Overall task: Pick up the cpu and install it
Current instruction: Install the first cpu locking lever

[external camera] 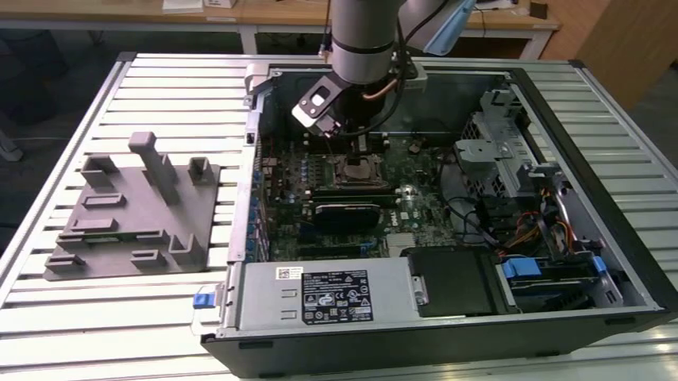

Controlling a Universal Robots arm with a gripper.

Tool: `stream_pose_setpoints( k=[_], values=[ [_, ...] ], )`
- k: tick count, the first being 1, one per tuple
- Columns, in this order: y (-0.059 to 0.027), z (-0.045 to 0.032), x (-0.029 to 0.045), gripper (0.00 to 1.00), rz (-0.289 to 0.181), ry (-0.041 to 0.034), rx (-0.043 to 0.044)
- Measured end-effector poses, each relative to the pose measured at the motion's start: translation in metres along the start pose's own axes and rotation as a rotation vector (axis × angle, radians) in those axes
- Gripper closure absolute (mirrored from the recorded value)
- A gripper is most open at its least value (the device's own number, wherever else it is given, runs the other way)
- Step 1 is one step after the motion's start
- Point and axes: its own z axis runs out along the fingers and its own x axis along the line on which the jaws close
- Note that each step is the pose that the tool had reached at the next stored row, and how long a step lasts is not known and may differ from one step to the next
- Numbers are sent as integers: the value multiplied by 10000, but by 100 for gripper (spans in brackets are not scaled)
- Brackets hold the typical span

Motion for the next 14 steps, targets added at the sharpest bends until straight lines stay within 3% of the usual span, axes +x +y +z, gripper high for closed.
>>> stream_pose_setpoints(
  k=[14],
  values=[
    [2,-48,0,89,0,3,0]
  ],
)
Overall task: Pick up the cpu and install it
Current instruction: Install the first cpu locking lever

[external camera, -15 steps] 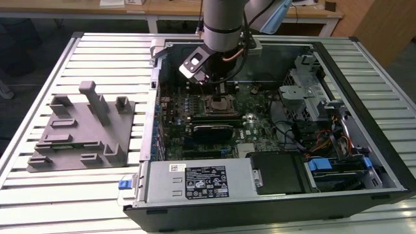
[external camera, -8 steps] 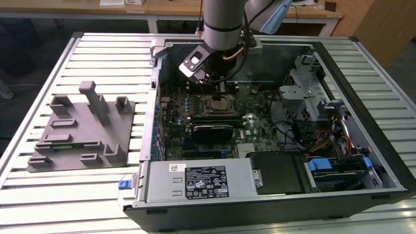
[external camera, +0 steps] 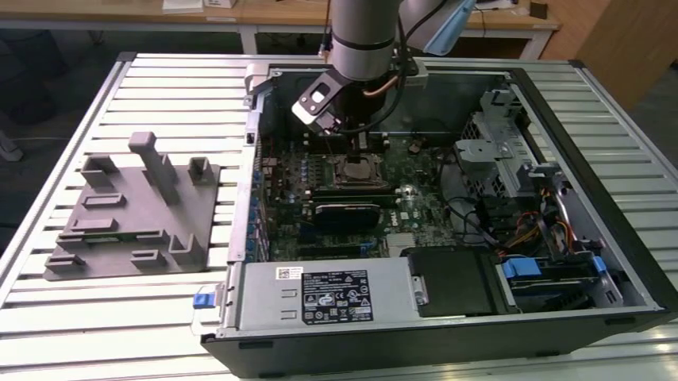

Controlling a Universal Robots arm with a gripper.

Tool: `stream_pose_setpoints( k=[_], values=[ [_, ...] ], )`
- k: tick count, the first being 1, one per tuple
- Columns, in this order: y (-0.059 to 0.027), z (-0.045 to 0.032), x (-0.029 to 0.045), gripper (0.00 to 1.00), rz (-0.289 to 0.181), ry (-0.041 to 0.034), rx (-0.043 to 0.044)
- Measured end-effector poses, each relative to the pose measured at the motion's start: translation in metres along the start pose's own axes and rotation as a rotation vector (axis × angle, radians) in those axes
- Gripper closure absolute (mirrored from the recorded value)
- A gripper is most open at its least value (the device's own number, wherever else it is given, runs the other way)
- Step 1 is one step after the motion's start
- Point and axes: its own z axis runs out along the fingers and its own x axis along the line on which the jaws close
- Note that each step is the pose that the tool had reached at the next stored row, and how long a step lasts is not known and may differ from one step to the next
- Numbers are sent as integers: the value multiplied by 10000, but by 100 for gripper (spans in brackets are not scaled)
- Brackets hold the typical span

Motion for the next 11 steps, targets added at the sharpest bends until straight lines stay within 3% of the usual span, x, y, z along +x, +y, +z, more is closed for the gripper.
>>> stream_pose_setpoints(
  k=[11],
  values=[
    [1,-22,0,89,0,0,0]
  ],
)
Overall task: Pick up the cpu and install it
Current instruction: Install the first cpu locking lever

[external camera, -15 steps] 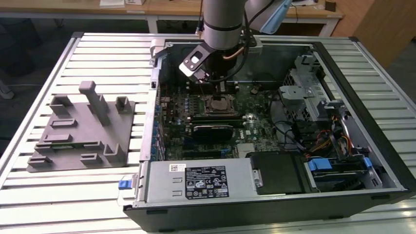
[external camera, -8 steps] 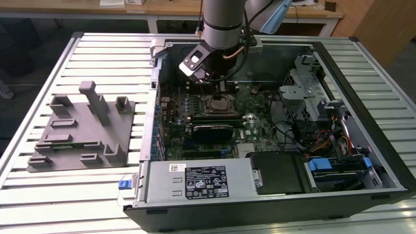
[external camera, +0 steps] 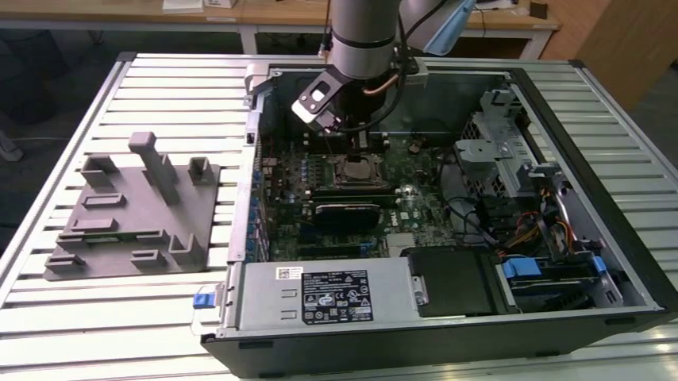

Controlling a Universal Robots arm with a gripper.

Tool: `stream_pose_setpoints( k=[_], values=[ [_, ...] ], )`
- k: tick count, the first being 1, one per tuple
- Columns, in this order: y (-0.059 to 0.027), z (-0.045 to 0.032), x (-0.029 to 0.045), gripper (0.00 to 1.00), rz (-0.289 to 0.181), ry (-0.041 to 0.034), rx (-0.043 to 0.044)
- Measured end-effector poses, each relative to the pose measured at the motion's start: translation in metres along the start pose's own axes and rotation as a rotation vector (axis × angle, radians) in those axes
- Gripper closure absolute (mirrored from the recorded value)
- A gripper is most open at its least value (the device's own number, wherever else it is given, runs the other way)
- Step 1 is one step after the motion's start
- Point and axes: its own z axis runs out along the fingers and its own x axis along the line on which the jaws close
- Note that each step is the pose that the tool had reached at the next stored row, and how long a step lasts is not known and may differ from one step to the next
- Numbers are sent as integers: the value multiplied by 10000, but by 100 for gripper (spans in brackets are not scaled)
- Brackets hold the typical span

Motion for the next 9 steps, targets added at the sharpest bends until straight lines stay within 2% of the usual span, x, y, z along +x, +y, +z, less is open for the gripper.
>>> stream_pose_setpoints(
  k=[9],
  values=[
    [1,-26,0,89,0,0,0]
  ],
)
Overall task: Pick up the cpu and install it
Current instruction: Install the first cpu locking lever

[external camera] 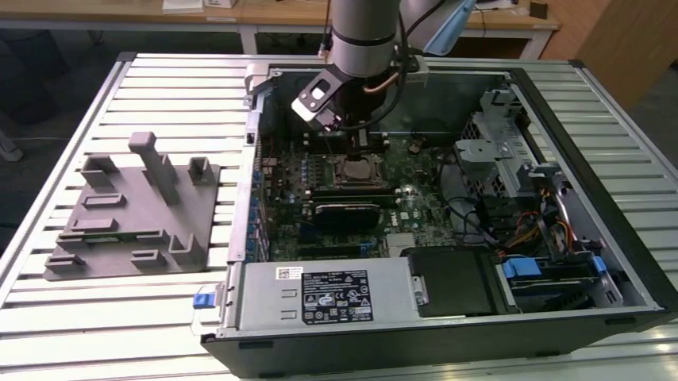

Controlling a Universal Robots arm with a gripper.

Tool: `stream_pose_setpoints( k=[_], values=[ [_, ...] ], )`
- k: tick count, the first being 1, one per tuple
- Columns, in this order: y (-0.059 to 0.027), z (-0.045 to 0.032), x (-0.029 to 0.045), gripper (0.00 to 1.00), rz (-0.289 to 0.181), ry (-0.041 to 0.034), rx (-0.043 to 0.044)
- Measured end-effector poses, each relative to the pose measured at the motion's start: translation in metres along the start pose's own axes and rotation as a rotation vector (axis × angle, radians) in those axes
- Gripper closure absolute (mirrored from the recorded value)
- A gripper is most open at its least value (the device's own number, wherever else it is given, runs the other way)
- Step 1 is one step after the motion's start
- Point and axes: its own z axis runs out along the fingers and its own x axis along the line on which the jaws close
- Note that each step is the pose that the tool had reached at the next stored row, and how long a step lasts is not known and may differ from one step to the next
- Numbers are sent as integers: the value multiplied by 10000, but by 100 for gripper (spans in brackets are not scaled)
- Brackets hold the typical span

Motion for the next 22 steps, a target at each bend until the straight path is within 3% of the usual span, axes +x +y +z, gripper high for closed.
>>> stream_pose_setpoints(
  k=[22],
  values=[
    [2,-66,1,89,0,3,-1]
  ],
)
